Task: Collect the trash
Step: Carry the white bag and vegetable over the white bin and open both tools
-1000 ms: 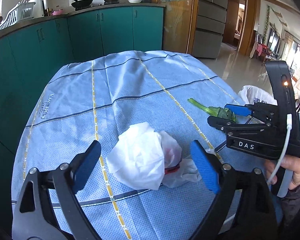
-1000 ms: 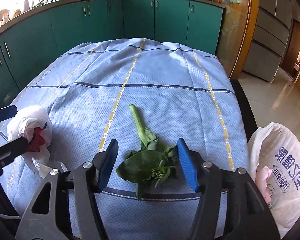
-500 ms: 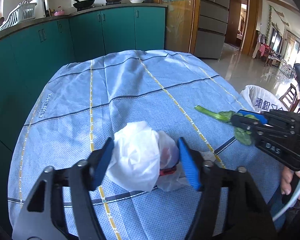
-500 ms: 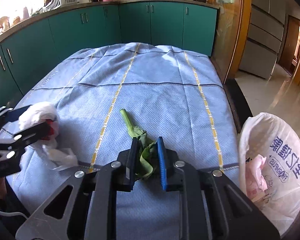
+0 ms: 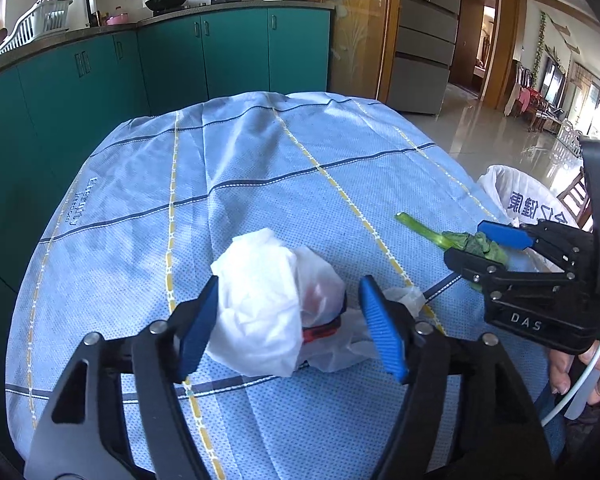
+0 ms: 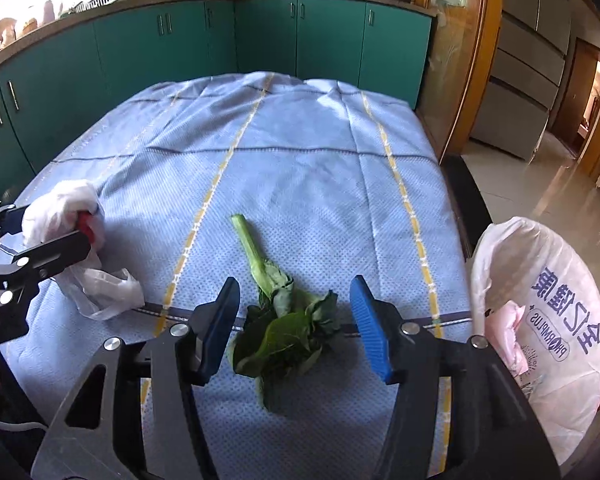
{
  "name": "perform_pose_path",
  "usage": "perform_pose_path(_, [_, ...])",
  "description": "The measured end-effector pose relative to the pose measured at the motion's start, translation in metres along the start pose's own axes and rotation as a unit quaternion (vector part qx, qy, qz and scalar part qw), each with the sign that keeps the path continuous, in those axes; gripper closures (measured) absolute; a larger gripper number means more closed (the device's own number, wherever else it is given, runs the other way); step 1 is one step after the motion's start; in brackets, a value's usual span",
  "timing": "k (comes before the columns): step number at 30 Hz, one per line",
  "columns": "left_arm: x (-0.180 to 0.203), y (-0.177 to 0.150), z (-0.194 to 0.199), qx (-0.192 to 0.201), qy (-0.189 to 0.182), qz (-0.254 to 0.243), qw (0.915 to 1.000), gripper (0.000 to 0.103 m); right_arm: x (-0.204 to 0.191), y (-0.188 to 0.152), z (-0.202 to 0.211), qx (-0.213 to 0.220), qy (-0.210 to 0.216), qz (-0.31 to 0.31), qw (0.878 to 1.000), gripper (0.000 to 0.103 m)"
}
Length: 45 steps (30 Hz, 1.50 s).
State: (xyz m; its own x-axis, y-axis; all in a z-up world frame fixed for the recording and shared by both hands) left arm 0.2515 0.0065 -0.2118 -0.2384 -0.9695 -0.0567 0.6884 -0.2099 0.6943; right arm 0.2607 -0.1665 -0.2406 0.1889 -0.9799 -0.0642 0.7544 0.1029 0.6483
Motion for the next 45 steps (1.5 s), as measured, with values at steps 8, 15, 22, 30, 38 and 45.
perform_pose_path(8, [-0.003, -0.003, -0.008, -0.005, 0.001, 0.005, 1.0000, 0.053, 0.004, -0.003, 0.006, 0.003, 0.013, -0.012, 1.000, 0.079])
perform_pose_path(15, [-0.001, 0.005, 0.007, 0.024, -0.008, 0.026, 0.9993, 0.068, 0.013, 0.001, 0.043, 0.049, -0.005, -0.017, 0.999, 0.082])
perform_pose_path(22, [0.025, 0.042, 0.046, 0.103, -0.027, 0.023, 0.9941, 0.068, 0.034, 0.008, 0.102, 0.111, -0.045, -0.018, 0.993, 0.082])
perform_pose_path(30, [0.094, 0.079, 0.058, 0.141, -0.070, -0.012, 0.9875, 0.068, 0.086, 0.000, 0.161, 0.163, -0.132, -0.043, 0.977, 0.082])
perform_pose_path(38, [0.168, 0.097, 0.048, 0.154, -0.113, -0.041, 0.9808, 0.068, 0.147, -0.023, 0.187, 0.173, -0.195, -0.090, 0.961, 0.082])
perform_pose_path(45, [0.222, 0.101, 0.021, 0.136, -0.138, -0.060, 0.9791, 0.068, 0.194, -0.049, 0.179, 0.157, -0.247, -0.120, 0.949, 0.082])
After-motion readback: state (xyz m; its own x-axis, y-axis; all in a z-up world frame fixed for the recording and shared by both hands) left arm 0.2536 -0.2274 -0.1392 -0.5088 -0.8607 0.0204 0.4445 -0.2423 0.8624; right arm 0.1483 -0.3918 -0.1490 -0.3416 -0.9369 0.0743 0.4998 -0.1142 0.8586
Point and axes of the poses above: each gripper's, at about its wrist camera, not at the fingertips, and z roughly against the way its jaws point, x to its right, y to its top, the point moved 6 cm from there along -z, roughly the way its jaws point, and after that the axes turned 5 degrees about -z, right-handed, at the moved point
